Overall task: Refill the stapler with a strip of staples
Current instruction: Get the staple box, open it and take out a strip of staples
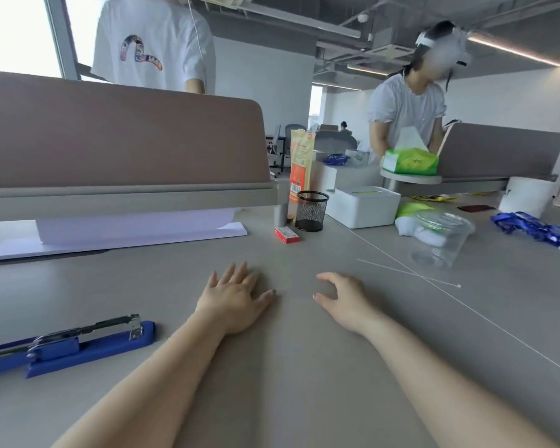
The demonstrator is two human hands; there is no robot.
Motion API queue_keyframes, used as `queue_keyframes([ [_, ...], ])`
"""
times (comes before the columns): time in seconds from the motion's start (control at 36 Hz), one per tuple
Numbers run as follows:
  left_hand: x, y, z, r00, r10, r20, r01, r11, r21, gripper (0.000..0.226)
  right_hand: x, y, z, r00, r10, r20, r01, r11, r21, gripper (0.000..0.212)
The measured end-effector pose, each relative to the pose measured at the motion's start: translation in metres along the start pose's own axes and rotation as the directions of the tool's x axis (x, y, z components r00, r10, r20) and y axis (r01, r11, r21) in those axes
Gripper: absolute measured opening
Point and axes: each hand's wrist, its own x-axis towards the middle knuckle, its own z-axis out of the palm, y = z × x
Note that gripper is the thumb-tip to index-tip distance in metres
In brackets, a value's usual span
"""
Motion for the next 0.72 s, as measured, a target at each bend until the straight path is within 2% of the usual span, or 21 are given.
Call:
queue_keyframes([
  [0.22,0.009,-0.004,0.012,1.000,-0.011,-0.005,0.011,0.999,0.031,0.074,0.096,-0.008,0.026,0.999,-0.041,0.029,0.042,0.999,-0.025,0.062],
  [0.36,0.008,-0.004,0.013,0.999,-0.013,-0.043,0.014,1.000,0.027,0.073,0.139,-0.011,0.040,0.998,-0.018,0.066,0.027,0.991,-0.135,0.072],
  [0.53,0.007,-0.003,0.011,0.999,-0.025,-0.044,0.025,1.000,0.013,0.071,0.156,-0.013,0.048,0.992,0.004,0.129,0.030,0.966,-0.258,0.068],
  [0.72,0.005,-0.002,0.007,0.999,-0.021,-0.050,0.021,1.000,-0.015,0.069,0.140,-0.017,0.042,0.993,0.011,0.117,0.018,0.970,-0.241,0.065],
])
